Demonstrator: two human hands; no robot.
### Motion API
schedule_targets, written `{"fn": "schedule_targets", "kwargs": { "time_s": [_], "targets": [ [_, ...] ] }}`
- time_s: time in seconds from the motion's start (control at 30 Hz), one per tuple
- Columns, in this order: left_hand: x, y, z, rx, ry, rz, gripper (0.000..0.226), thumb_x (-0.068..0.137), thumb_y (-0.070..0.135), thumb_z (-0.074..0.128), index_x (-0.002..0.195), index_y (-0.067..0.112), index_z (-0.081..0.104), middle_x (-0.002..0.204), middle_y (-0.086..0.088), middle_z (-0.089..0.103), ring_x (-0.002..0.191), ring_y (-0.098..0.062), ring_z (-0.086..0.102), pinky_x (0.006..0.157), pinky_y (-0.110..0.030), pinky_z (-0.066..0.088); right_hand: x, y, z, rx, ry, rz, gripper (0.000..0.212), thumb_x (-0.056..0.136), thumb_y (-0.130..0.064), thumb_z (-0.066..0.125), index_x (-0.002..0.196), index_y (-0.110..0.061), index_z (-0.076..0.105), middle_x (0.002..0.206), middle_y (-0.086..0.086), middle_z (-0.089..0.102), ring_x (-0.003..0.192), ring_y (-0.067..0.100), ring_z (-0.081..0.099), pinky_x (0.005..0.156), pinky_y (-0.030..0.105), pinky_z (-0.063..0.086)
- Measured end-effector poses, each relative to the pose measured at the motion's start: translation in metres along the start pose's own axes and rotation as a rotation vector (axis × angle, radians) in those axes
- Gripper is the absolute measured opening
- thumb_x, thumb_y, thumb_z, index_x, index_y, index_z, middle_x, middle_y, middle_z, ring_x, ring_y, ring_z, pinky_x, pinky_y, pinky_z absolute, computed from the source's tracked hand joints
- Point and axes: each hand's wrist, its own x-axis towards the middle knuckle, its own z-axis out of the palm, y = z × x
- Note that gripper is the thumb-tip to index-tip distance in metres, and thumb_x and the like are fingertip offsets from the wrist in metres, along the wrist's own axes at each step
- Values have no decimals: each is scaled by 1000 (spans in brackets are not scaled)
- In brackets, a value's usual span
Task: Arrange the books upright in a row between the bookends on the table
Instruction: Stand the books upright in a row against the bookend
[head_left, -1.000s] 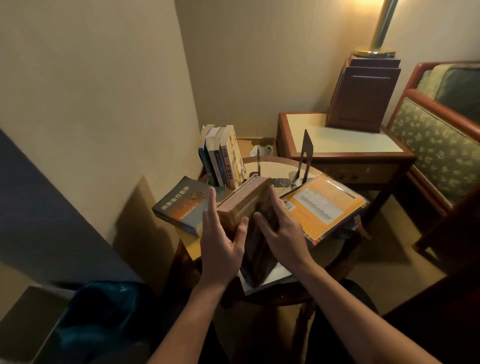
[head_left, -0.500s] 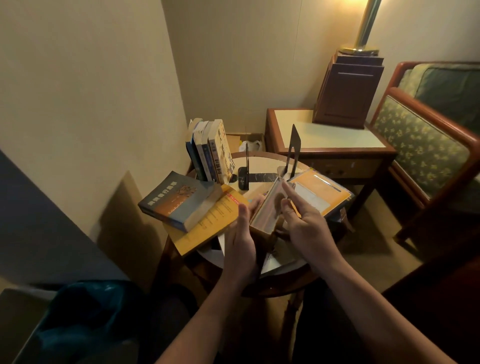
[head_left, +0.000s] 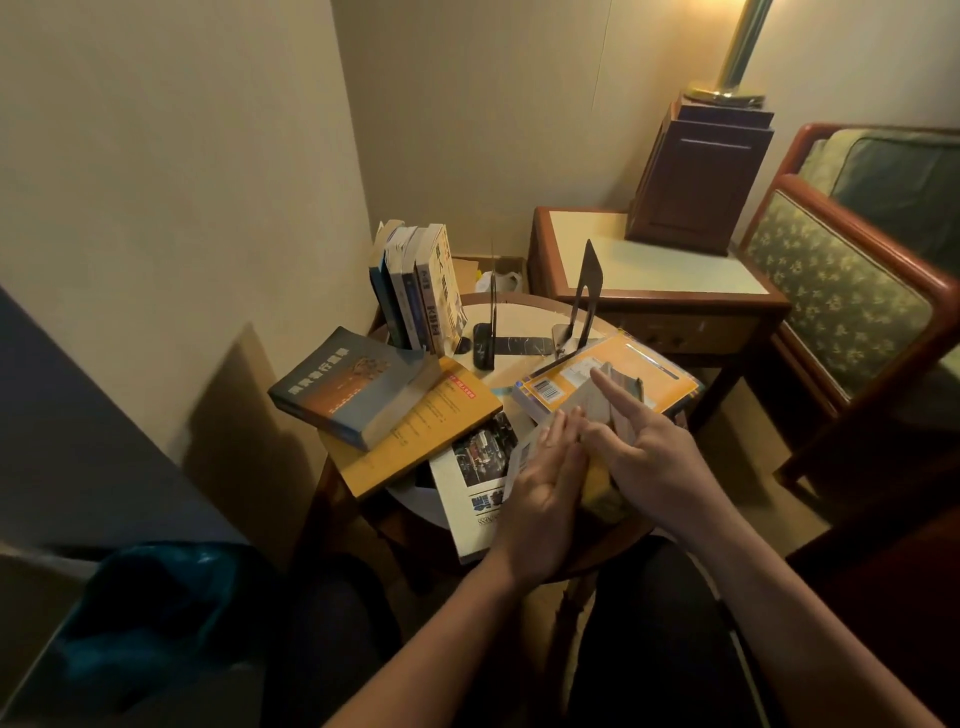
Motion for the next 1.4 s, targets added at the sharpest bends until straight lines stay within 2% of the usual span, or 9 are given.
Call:
{"fn": "schedule_targets", "kwargs": {
  "time_s": [0.1, 0.2, 0.4, 0.53, 0.63, 0.83, 0.97, 1.17, 1.4],
  "targets": [
    [6, -12, -4, 141, -39, -38, 67, 98, 68, 21, 158, 38, 15, 166, 16, 10, 153, -5, 4, 126, -44, 11, 2, 0, -11, -87, 12, 49, 52, 102, -28, 52, 149, -45, 39, 162, 10, 31, 142, 30, 39, 101, 36, 50],
    [19, -30, -24, 328, -46, -98, 62, 104, 55, 28, 159, 30, 14, 166, 7, 12, 153, -18, 9, 124, -40, 12, 7, -9, -19, -129, -13, 26, 48, 102, -26, 52, 147, -42, 45, 158, 13, 37, 109, 31, 64, 74, 43, 63],
    [64, -55, -102, 708, 94, -196, 68, 102, 52, 39, 159, 24, 14, 167, 2, 10, 153, -27, 9, 123, -51, 18, 38, -48, -40, -131, -59, -122, 47, 103, -25, 53, 144, -46, 46, 133, 3, 50, 92, 10, 60, 54, 34, 61],
    [94, -70, -157, 791, 155, -268, 70, 101, 54, 40, 159, 22, 18, 167, -1, 11, 153, -30, 6, 123, -52, 15, 69, -72, -35, -129, 42, -246, 47, 104, -25, 51, 147, -40, 45, 133, 7, 54, 107, 20, 60, 67, 42, 55],
    [110, -87, -185, 841, 187, -321, 79, 97, 68, 30, 159, 21, 17, 167, -3, 10, 153, -32, 6, 122, -54, 13, 97, -90, -17, -173, 126, -354, 50, 103, -22, 49, 151, -35, 41, 138, 13, 56, 114, 28, 61, 63, 46, 58],
    [123, -124, -207, 1008, 89, -384, 89, 91, 77, 25, 159, 23, 5, 168, -5, 2, 153, -31, -5, 122, -58, 5, 181, -114, 34, -297, 252, -457, 51, 101, -25, 47, 152, -31, 40, 124, 15, 62, 98, 28, 58, 62, 35, 43],
    [119, -139, -205, 1068, 86, -370, 88, 91, 77, 13, 159, 25, -7, 167, -4, -9, 153, -27, -15, 123, -54, 0, 233, -120, 60, -347, 292, -421, 50, 101, -28, 49, 150, -33, 42, 132, 15, 61, 93, 29, 66, 74, 40, 60],
    [120, -140, -207, 1055, 52, -367, 86, 94, 75, 21, 158, 27, -11, 167, -4, -12, 152, -29, -15, 123, -53, -3, 288, -122, 95, -481, 189, -385, 49, 101, -18, 49, 149, -28, 46, 136, 17, 59, 113, 36, 63, 87, 40, 55],
    [121, -140, -205, 1028, 97, -363, 85, 94, 73, 23, 158, 29, -10, 167, 0, -13, 153, -26, -15, 123, -51, -6, 330, -123, 126, -415, 14, -239, 49, 98, -20, 51, 147, -25, 48, 135, 13, 61, 106, 29, 66, 90, 36, 56]
  ]
}}
